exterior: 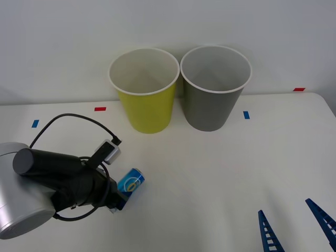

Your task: Put cans in the gray bin and PET bottles in the light green bin.

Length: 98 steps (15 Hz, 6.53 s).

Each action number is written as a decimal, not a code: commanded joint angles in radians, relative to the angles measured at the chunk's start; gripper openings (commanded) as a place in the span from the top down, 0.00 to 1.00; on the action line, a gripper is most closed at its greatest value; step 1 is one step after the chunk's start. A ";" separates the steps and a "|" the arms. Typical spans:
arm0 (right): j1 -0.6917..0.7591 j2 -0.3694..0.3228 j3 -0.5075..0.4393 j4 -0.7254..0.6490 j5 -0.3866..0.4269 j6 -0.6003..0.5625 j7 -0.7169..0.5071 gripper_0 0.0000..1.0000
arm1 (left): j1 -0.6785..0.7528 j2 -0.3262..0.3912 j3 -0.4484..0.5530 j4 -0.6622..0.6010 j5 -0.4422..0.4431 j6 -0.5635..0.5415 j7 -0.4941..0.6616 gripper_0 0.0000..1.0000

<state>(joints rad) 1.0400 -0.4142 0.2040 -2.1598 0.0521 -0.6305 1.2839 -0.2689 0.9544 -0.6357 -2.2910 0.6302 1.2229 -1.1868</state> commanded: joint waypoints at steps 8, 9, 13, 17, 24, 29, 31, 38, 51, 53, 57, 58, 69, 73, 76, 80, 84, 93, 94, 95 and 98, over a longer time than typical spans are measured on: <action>0.000 0.000 0.000 0.000 0.000 0.000 0.000 0.00 | -0.144 -0.103 -0.147 0.128 -0.037 0.030 0.085 0.00; 0.000 0.000 0.000 0.000 0.000 0.000 0.000 0.00 | -0.144 -0.109 -0.147 0.128 -0.050 0.040 0.079 0.00; 0.000 0.000 0.000 0.000 0.000 0.000 0.000 0.00 | -0.144 -0.131 -0.139 0.165 -0.053 0.044 0.058 0.00; 0.000 0.000 0.000 0.000 0.000 0.000 0.000 0.00 | -0.144 -0.201 -0.110 0.258 -0.053 0.109 0.032 0.00; 0.000 0.000 0.000 0.000 0.000 0.000 0.000 0.00 | -0.144 -0.241 -0.070 0.265 -0.052 0.221 0.010 0.00; 0.000 0.000 0.000 0.000 0.000 0.000 0.000 0.00 | -0.145 -0.307 -0.047 0.268 -0.061 0.277 0.013 0.00; 0.000 0.000 0.000 0.000 0.000 0.000 0.000 0.00 | -0.148 -0.318 -0.047 0.289 -0.067 0.277 0.006 0.00; 0.000 0.000 0.000 0.000 0.000 0.000 0.000 0.00 | -0.162 -0.349 -0.047 0.338 -0.075 0.277 -0.014 0.00; 0.000 0.000 0.000 0.000 0.000 0.000 0.000 0.00 | -0.162 -0.359 -0.045 0.343 -0.055 0.283 -0.051 1.00; 0.000 0.000 0.000 0.000 0.000 0.000 0.000 0.00 | -0.161 -0.361 -0.038 0.327 -0.072 0.282 -0.053 1.00; 0.000 0.000 0.000 0.000 0.000 0.000 0.000 0.00 | -0.161 -0.318 -0.032 0.226 -0.099 0.250 -0.054 1.00; 0.000 0.000 0.000 0.000 0.000 0.000 0.000 0.00 | -0.161 -0.306 -0.027 0.197 -0.106 0.237 -0.056 1.00; 0.000 0.000 0.000 0.000 0.000 0.000 0.000 0.00 | 0.037 -0.407 0.307 -0.130 -0.073 0.225 -0.270 1.00; 0.000 0.000 0.000 0.000 0.000 0.000 0.000 0.00 | 0.037 -0.425 0.458 -0.179 0.080 0.225 -0.390 1.00; 0.000 0.000 0.000 0.000 0.000 0.000 0.000 0.00 | 0.037 -0.450 0.581 -0.229 0.203 0.244 -0.405 1.00; 0.000 0.000 0.000 0.000 0.000 0.000 0.000 0.00 | 0.037 -0.465 0.726 -0.292 0.325 0.253 -0.421 1.00; 0.000 0.000 0.000 0.000 0.000 0.000 0.000 0.00 | 0.037 -0.490 0.841 -0.327 0.367 0.251 -0.439 1.00; 0.000 0.000 0.000 0.000 0.000 0.000 0.000 0.00 | -0.098 -0.556 0.998 -0.327 0.404 0.259 -0.432 1.00; 0.000 0.000 0.000 0.000 0.000 0.000 0.000 0.00 | -0.151 -0.551 1.010 -0.327 0.408 0.285 -0.428 1.00; 0.000 0.000 0.000 0.000 0.000 0.000 0.000 0.00 | -0.184 -0.546 1.012 -0.327 0.408 0.287 -0.424 1.00; 0.000 0.000 0.000 0.000 0.000 0.000 0.000 0.00 | -0.233 -0.542 1.024 -0.318 0.410 0.287 -0.407 1.00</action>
<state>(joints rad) 1.0400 -0.4142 0.2040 -2.1599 0.0521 -0.6305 1.2839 -0.4905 0.4118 0.3826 -2.6151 1.0388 1.5083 -1.5997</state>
